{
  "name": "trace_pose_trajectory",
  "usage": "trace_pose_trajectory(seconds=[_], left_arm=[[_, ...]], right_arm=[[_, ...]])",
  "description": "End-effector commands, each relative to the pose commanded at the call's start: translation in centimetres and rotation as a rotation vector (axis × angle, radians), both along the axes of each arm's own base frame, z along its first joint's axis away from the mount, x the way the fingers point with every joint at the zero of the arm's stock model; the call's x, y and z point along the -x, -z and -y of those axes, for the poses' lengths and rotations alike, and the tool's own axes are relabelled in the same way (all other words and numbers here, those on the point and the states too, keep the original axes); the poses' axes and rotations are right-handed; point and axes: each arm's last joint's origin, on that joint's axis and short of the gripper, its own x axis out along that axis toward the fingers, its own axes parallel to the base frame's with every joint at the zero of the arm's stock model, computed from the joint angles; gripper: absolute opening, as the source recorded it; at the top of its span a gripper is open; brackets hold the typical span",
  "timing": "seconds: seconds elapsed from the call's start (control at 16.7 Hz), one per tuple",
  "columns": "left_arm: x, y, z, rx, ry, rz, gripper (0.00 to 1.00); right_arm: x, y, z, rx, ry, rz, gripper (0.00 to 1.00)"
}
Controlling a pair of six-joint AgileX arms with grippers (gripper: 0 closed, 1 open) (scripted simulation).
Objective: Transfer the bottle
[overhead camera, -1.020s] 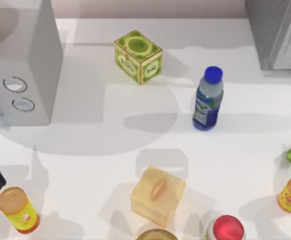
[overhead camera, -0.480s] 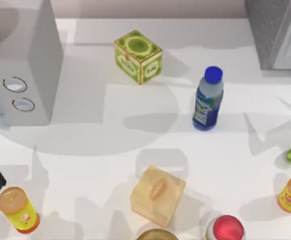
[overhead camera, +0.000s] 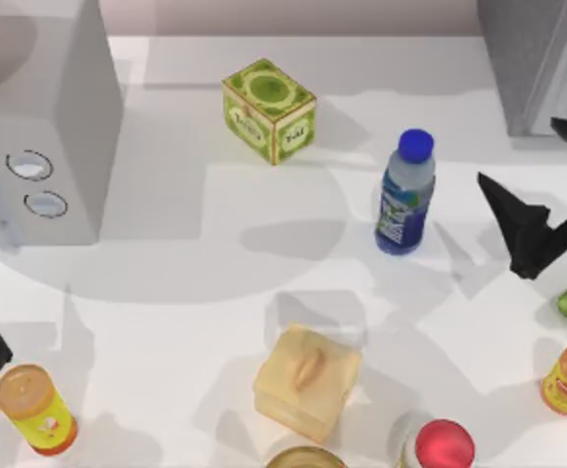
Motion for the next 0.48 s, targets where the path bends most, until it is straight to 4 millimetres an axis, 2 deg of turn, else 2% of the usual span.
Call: trace_pose_trajectory(seconds=[0.24,0.36,0.48], left_arm=[[0.0,0.0,0.0,0.0,0.0,0.0,1.0],[0.0,0.0,0.0,0.0,0.0,0.0,1.0],[0.0,0.0,0.0,0.0,0.0,0.0,1.0]], right_arm=[[-0.4,4.8,-1.2,0.011,-0.077,-0.121,1.0],[-0.2,6.0,-1.6,0.014,-0.103,-0.158,1.0],[-0.1,6.4,-1.7,0.015,-0.112,-0.17,1.0]])
